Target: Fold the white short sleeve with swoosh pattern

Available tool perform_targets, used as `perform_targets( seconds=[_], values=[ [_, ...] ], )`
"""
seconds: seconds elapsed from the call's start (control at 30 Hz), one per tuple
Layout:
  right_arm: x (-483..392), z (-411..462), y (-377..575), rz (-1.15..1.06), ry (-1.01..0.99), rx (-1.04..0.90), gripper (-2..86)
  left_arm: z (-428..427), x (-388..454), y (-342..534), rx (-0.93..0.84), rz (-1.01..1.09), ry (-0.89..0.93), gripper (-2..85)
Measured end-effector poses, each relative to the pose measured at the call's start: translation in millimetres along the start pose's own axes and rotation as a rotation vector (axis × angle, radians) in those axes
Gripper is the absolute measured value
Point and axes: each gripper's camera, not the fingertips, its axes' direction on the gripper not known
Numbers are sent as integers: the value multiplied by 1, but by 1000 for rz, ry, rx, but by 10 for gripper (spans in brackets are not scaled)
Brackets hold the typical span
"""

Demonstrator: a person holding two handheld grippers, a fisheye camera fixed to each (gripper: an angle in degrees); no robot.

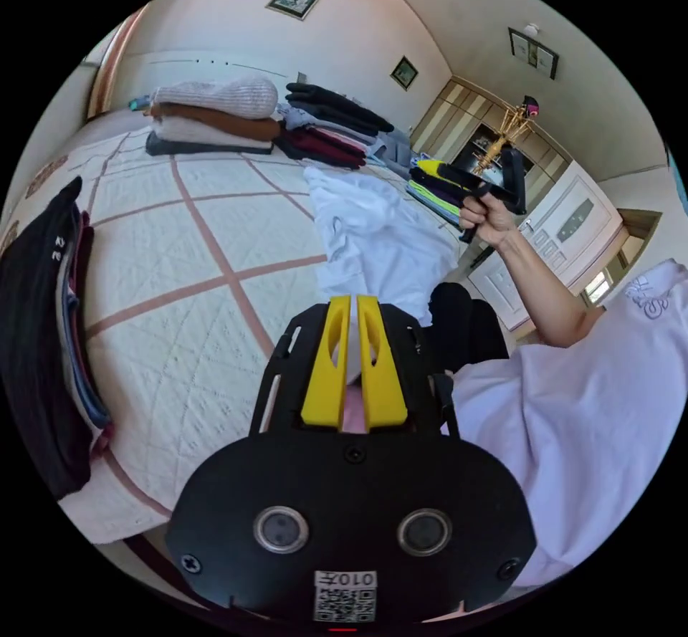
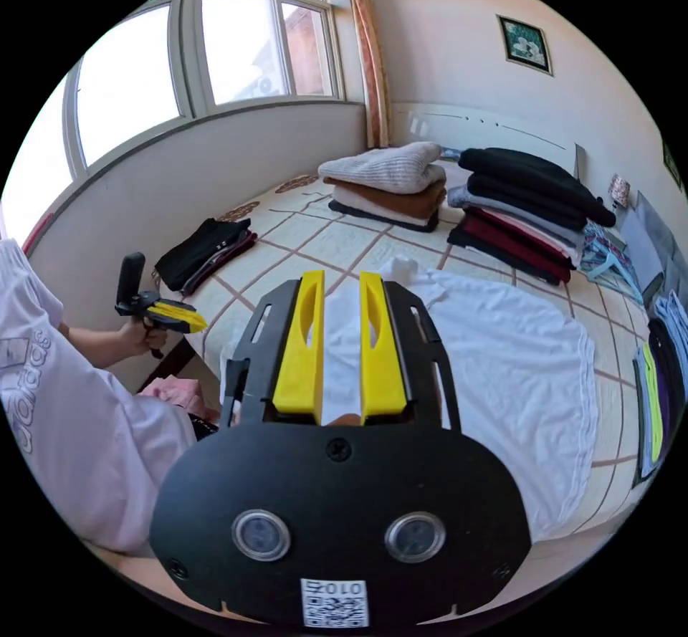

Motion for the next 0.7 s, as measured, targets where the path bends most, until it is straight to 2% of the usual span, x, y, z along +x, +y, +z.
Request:
perform_targets(
  seconds=[0.17, 0.23, 0.33, 0.47, 0.57, 0.7],
  values=[
    [10, -15, 52, 125, -15, 26, 87, 19, 63, -60, 46, 285, -163, 75],
    [13, -25, 69, 162, -32, 45, 85, 60, 100, -83, -14, 494, -220, 86],
    [11, -51, 91, 179, -5, 45, 84, 123, 134, -100, -57, 670, -223, 89],
    [0, -100, 122, 184, 120, 71, 82, 197, 145, -121, -160, 684, -186, 79],
    [-2, -122, 146, 220, 175, 84, 79, 245, 132, -130, -295, 666, -246, 59],
    [2, -131, 169, 250, 207, 70, 75, 209, 70, -149, -189, 435, -143, 22]
  ],
)
